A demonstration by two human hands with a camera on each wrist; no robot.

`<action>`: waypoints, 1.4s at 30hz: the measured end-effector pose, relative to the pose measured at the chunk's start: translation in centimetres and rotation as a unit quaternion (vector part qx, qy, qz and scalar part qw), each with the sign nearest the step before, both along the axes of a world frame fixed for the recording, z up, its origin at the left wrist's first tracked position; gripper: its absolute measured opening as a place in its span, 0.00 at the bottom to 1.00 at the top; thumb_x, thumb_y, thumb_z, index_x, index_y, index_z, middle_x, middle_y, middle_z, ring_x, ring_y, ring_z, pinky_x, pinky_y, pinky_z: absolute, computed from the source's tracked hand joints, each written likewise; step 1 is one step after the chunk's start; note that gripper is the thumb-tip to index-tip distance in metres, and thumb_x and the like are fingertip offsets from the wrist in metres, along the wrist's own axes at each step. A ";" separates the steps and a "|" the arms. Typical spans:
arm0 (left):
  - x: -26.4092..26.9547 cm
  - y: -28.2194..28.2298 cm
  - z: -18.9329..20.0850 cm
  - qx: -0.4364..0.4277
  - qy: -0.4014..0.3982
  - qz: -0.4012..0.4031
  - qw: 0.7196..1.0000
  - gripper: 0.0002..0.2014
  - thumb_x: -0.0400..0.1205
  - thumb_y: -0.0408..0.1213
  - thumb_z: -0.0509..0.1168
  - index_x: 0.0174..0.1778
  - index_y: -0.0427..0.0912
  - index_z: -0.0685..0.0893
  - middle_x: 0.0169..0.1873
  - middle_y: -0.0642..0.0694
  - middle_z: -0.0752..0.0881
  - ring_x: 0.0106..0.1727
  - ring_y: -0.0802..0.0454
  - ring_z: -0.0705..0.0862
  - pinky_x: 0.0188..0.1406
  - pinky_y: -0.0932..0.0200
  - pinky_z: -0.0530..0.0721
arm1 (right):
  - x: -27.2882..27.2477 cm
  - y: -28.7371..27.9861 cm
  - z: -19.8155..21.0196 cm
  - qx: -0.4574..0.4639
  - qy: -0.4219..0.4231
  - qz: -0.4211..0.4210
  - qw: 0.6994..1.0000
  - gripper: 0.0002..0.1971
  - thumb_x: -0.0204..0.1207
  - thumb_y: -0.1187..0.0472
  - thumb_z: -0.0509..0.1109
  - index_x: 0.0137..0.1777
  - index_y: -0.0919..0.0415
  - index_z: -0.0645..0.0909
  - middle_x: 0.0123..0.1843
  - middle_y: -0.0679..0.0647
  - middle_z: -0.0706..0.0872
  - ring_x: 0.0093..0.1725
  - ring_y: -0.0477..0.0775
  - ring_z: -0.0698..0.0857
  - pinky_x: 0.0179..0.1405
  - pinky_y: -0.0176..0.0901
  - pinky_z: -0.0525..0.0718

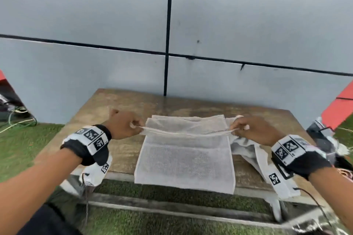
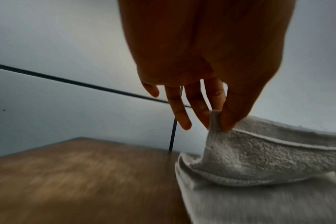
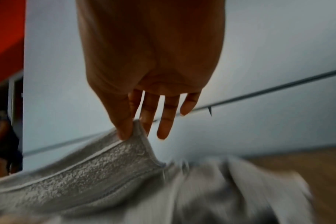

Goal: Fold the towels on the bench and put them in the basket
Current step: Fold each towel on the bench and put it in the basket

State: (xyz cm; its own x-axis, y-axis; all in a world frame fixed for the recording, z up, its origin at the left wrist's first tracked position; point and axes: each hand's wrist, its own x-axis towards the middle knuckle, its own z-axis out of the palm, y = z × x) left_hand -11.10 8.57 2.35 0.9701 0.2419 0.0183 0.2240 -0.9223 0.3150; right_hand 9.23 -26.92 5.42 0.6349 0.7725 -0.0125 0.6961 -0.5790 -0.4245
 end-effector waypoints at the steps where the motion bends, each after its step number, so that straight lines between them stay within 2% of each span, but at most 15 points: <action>1: -0.5 -0.4 -1.9 0.020 0.039 -0.004 0.999 0.05 0.74 0.57 0.64 0.39 0.64 0.82 0.47 0.61 0.85 0.55 0.58 0.81 0.63 0.52 0.54 | -0.5 -0.3 -2.2 -0.037 0.002 0.004 0.999 0.12 0.70 0.57 0.77 0.37 0.34 0.82 0.37 0.32 0.86 0.44 0.39 0.84 0.52 0.41 0.77; 4: -1.5 -1.7 -5.9 0.068 0.106 -0.028 0.992 0.06 0.79 0.52 0.65 0.47 0.59 0.85 0.45 0.65 0.83 0.57 0.60 0.79 0.64 0.51 0.51 | -2.0 -0.8 -7.2 -0.102 0.009 0.007 0.995 0.05 0.69 0.52 0.76 0.41 0.38 0.87 0.42 0.35 0.86 0.47 0.36 0.82 0.63 0.52 0.74; 8: -1.6 -2.6 -8.0 0.076 0.097 -0.015 0.992 0.06 0.79 0.49 0.65 0.50 0.61 0.86 0.32 0.68 0.74 0.50 0.61 0.76 0.68 0.49 0.51 | -2.7 -0.9 -10.6 -0.136 -0.062 0.012 0.989 0.06 0.72 0.50 0.73 0.46 0.38 0.87 0.38 0.28 0.74 0.45 0.31 0.71 0.63 0.49 0.67; 10: -0.9 -2.6 -8.1 0.098 0.073 -0.002 0.992 0.06 0.79 0.50 0.66 0.49 0.61 0.86 0.34 0.68 0.77 0.51 0.60 0.77 0.67 0.48 0.53 | -2.2 -0.5 -10.9 -0.139 -0.096 -0.001 0.986 0.06 0.73 0.47 0.71 0.49 0.37 0.86 0.43 0.27 0.78 0.57 0.38 0.75 0.62 0.50 0.62; 12: 0.4 -2.3 -8.2 0.115 0.068 0.009 0.991 0.06 0.78 0.50 0.66 0.47 0.59 0.86 0.39 0.65 0.82 0.54 0.59 0.80 0.66 0.48 0.54 | -1.1 0.1 -11.1 -0.134 -0.113 -0.023 0.984 0.07 0.73 0.46 0.70 0.50 0.37 0.86 0.52 0.32 0.85 0.65 0.44 0.75 0.63 0.52 0.62; 15: 2.9 -1.5 -8.1 0.133 0.069 0.024 0.988 0.05 0.77 0.50 0.66 0.42 0.58 0.87 0.42 0.61 0.86 0.53 0.56 0.81 0.66 0.45 0.55 | 1.1 1.3 -10.9 -0.134 -0.121 -0.055 0.982 0.06 0.74 0.47 0.70 0.49 0.38 0.87 0.49 0.37 0.87 0.64 0.46 0.76 0.61 0.51 0.63; 18: 5.8 -0.4 -8.2 0.124 0.059 0.029 0.990 0.05 0.77 0.49 0.67 0.42 0.56 0.87 0.41 0.61 0.84 0.53 0.56 0.80 0.67 0.45 0.53 | 3.4 2.6 -10.8 -0.127 -0.108 -0.080 0.983 0.06 0.74 0.49 0.71 0.49 0.40 0.87 0.42 0.36 0.83 0.62 0.48 0.75 0.64 0.53 0.64; 22: 8.1 0.2 -8.2 0.125 0.053 0.037 0.990 0.05 0.77 0.50 0.67 0.42 0.56 0.87 0.42 0.62 0.86 0.52 0.55 0.81 0.66 0.45 0.53 | 5.2 3.5 -10.6 -0.128 -0.096 -0.104 0.982 0.06 0.74 0.48 0.71 0.49 0.40 0.87 0.50 0.41 0.87 0.64 0.49 0.75 0.67 0.54 0.63; 25: 8.5 0.4 -8.5 0.129 0.053 0.043 0.989 0.05 0.77 0.48 0.67 0.41 0.55 0.87 0.42 0.61 0.87 0.51 0.55 0.81 0.66 0.45 0.54 | 5.4 3.4 -10.7 -0.126 -0.085 -0.106 0.983 0.06 0.74 0.48 0.70 0.49 0.39 0.86 0.51 0.39 0.87 0.63 0.48 0.77 0.67 0.54 0.62; 29: 7.8 0.1 -8.0 0.124 0.039 0.039 0.991 0.09 0.80 0.40 0.63 0.45 0.56 0.88 0.43 0.58 0.88 0.50 0.54 0.80 0.58 0.50 0.49 | 4.8 2.5 -10.5 -0.086 -0.092 -0.100 0.987 0.05 0.75 0.50 0.69 0.47 0.39 0.85 0.46 0.38 0.85 0.59 0.47 0.80 0.62 0.51 0.63; 32: 6.2 -1.0 -6.7 0.138 -0.019 0.039 0.990 0.08 0.82 0.44 0.63 0.49 0.60 0.88 0.45 0.59 0.87 0.52 0.54 0.81 0.59 0.52 0.49 | 3.8 1.4 -9.8 -0.028 -0.125 -0.095 0.987 0.05 0.75 0.53 0.70 0.45 0.40 0.85 0.48 0.38 0.87 0.56 0.46 0.80 0.55 0.47 0.60; 35: 3.9 -2.1 -6.2 0.129 -0.094 0.043 0.986 0.06 0.79 0.46 0.68 0.48 0.57 0.89 0.46 0.59 0.88 0.50 0.55 0.82 0.61 0.54 0.52 | 2.5 -0.1 -9.2 0.008 -0.156 -0.088 0.984 0.05 0.72 0.56 0.74 0.44 0.43 0.88 0.52 0.42 0.88 0.59 0.50 0.81 0.56 0.52 0.66; 38: 1.8 -2.6 -6.8 0.120 -0.102 0.024 0.987 0.03 0.77 0.44 0.70 0.43 0.56 0.89 0.43 0.59 0.89 0.47 0.54 0.82 0.62 0.52 0.55 | 0.8 -1.7 -9.4 -0.015 -0.164 -0.069 0.984 0.06 0.71 0.55 0.74 0.46 0.43 0.88 0.53 0.43 0.88 0.57 0.52 0.82 0.53 0.49 0.65; 40: 1.1 -2.9 -7.8 0.131 -0.097 0.006 0.987 0.02 0.77 0.43 0.71 0.41 0.54 0.89 0.40 0.57 0.89 0.44 0.52 0.83 0.63 0.49 0.61 | 0.0 -2.5 -10.1 -0.021 -0.175 -0.066 0.982 0.07 0.71 0.54 0.74 0.47 0.42 0.88 0.52 0.42 0.87 0.56 0.53 0.83 0.53 0.50 0.66; 42: 0.6 -3.2 -8.6 0.140 -0.118 -0.010 0.983 0.01 0.75 0.40 0.73 0.38 0.51 0.90 0.37 0.54 0.90 0.39 0.50 0.85 0.58 0.47 0.70 | -0.6 -2.7 -10.8 -0.014 -0.187 -0.065 0.980 0.08 0.71 0.56 0.74 0.47 0.42 0.88 0.50 0.42 0.88 0.54 0.52 0.84 0.53 0.53 0.69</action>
State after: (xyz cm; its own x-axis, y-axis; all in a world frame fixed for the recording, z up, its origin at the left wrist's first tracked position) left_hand -10.51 5.40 -6.26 0.9350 0.1769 0.3073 0.1569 -0.9836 0.0888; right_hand 8.64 -29.65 -5.42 0.6927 0.6868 0.2201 0.7190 -0.6814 -0.1365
